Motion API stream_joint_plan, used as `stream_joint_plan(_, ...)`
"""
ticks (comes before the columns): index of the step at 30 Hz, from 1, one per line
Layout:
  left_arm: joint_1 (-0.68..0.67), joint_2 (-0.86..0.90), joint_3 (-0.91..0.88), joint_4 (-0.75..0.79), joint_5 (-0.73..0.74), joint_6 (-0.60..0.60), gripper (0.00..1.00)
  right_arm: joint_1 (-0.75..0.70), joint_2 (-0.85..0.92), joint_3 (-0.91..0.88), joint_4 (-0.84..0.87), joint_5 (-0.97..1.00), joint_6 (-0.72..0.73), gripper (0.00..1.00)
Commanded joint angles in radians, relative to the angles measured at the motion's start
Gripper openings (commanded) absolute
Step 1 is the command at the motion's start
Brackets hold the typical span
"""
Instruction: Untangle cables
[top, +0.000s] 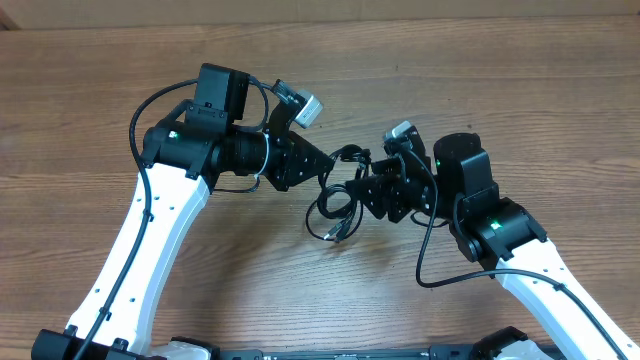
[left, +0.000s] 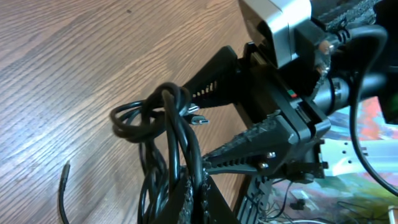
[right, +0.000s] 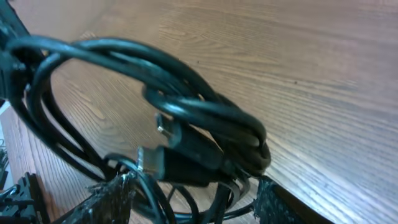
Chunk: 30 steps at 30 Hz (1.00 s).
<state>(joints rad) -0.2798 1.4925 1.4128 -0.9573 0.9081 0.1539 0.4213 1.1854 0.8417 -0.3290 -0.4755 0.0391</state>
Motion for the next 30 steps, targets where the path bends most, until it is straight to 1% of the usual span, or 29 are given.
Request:
stream_joint_plan(1, -0.016, -0.007, 0.014, -0.001, 0.074, 0.014, 0.04, 0.002, -0.002, 0.022, 0.030, -0.019, -0.011, 0.59)
stream_joint_plan(3, -0.029, -0.007, 0.014, 0.002, 0.087, 0.014, 0.04, 0.002, -0.002, 0.021, 0.037, -0.019, -0.011, 0.48)
stream_joint_plan(7, -0.031, -0.007, 0.014, 0.002, 0.087, 0.013, 0.04, 0.002, -0.002, 0.021, 0.031, -0.020, -0.010, 0.20)
stream_joint_plan(9, -0.031, -0.007, 0.014, 0.002, 0.087, 0.000, 0.04, 0.002, -0.002, 0.021, 0.031, -0.020, -0.010, 0.16)
stream_joint_plan(11, -0.031, -0.007, 0.014, 0.001, 0.087, -0.003, 0.04, 0.002, -0.002, 0.021, 0.032, -0.020, -0.010, 0.15)
stream_joint_plan(13, -0.032, -0.007, 0.014, 0.000, 0.088, -0.005, 0.04, 0.002, -0.002, 0.021, 0.033, -0.019, -0.010, 0.15)
stream_joint_plan(14, -0.034, -0.007, 0.014, 0.000, 0.088, -0.005, 0.04, 0.002, -0.002, 0.022, 0.033, -0.019, -0.010, 0.27)
stream_joint_plan(15, -0.036, -0.007, 0.014, 0.001, 0.091, -0.006, 0.04, 0.002, -0.002, 0.021, 0.033, -0.019, -0.011, 0.33)
stream_joint_plan(18, -0.040, -0.007, 0.014, 0.009, 0.132, -0.028, 0.04, 0.002, -0.001, 0.021, 0.038, -0.019, -0.010, 0.36)
stream_joint_plan(20, -0.048, -0.007, 0.014, 0.009, 0.140, -0.032, 0.04, 0.002, -0.001, 0.022, 0.045, -0.019, -0.010, 0.34)
stream_joint_plan(21, -0.052, -0.007, 0.014, 0.009, 0.140, -0.032, 0.04, 0.002, -0.001, 0.022, 0.050, -0.020, -0.010, 0.26)
stream_joint_plan(22, -0.057, -0.007, 0.014, 0.011, 0.140, -0.037, 0.04, 0.002, -0.001, 0.021, 0.052, -0.020, -0.010, 0.24)
stream_joint_plan(23, -0.066, -0.007, 0.014, 0.017, 0.140, -0.055, 0.04, 0.002, -0.001, 0.021, 0.056, -0.020, -0.010, 0.22)
stream_joint_plan(30, -0.094, -0.007, 0.014, 0.019, 0.138, -0.057, 0.04, 0.002, -0.001, 0.021, 0.077, -0.006, -0.011, 0.22)
